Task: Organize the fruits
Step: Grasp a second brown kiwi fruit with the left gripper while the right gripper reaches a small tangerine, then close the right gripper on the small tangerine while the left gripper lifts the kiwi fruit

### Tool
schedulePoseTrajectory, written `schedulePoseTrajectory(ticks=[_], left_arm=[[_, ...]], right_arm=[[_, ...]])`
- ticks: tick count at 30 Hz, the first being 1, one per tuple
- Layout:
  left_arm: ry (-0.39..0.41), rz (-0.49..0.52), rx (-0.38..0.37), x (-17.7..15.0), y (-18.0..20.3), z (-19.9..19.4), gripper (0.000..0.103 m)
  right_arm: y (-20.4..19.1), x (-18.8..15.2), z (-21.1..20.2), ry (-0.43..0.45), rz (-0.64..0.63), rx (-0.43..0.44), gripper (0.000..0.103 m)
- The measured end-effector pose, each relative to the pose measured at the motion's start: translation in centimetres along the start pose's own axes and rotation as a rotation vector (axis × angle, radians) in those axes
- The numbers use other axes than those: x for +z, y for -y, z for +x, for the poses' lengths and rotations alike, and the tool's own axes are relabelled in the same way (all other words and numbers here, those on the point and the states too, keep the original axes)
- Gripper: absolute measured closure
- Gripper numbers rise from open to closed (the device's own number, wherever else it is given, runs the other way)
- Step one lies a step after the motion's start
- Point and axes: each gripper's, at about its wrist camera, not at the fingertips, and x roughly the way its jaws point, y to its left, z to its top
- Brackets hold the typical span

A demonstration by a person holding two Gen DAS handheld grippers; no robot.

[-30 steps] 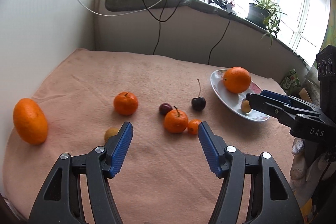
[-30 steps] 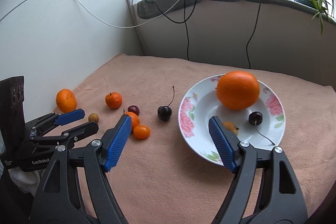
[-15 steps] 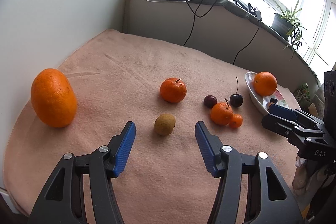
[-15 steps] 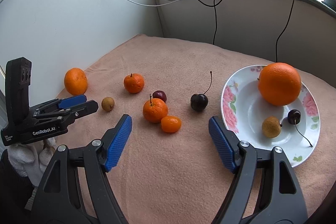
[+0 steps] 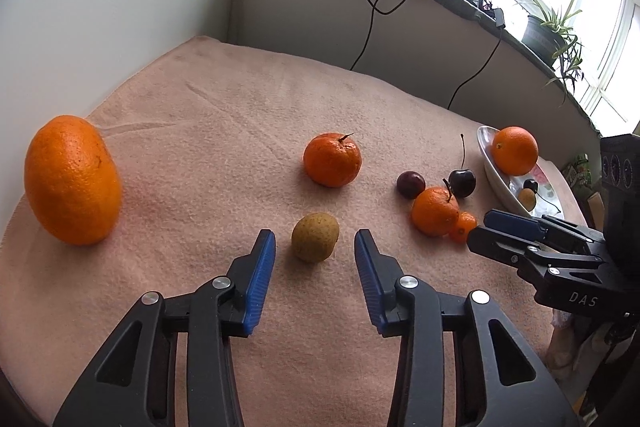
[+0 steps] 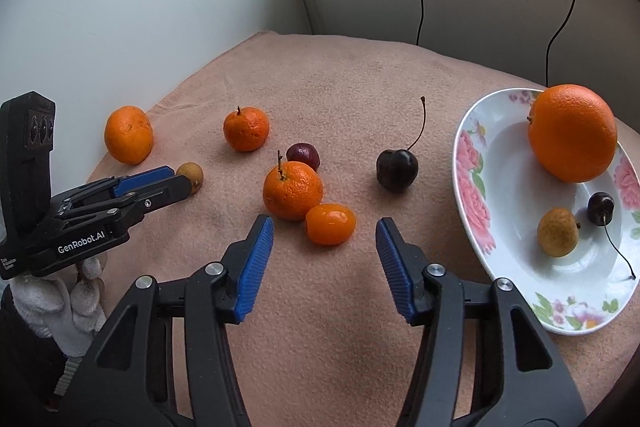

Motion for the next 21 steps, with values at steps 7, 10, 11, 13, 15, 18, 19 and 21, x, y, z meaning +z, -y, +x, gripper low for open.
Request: schedulePoseTrajectory(ticks=[7,10,11,13,15,18,19,21], left_arm=[[-0.012,0.000,0.008,0.2,0.0,0.8,0.068],[-0.016,0.000,0.010,0.2,0.0,1.0,0.070],[-0.016,-0.002,0.010,0.2,-0.1,1.0,0.072],[-0.017,-0.006,0.009,0.1,-0.1,1.0,0.073],[-0.017,-0.006,0.011,0.1,-0.1,1.0,0.075],[-0.018,-0.003,0.013,0.1,0.0,1.1,0.076],[-0.018,-0.004,0.013,0.1,-0.1,1.1,0.077],[-0.017,-0.006,0.013,0.1,-0.1,1.2,0.079]], right_arm=[[0.4,0.1,0.8,-0.024,0.019,0.012,0.054],[0.3,0.2,0.9,-0.029,0.012,0.010,0.054],[0.3,0.2,1.0,-0.032,0.008,0.010,0.054],[0.3,0.3,1.2,-0.035,0.009,0.009,0.056],[0.4,0.4,1.4,-0.038,0.011,0.008,0.058],[0.4,0.6,1.6,-0.041,0.007,0.009,0.058],[0.4,0.6,1.7,-0.043,0.005,0.009,0.058],[0.4,0.6,1.7,-0.043,0.006,0.011,0.062]])
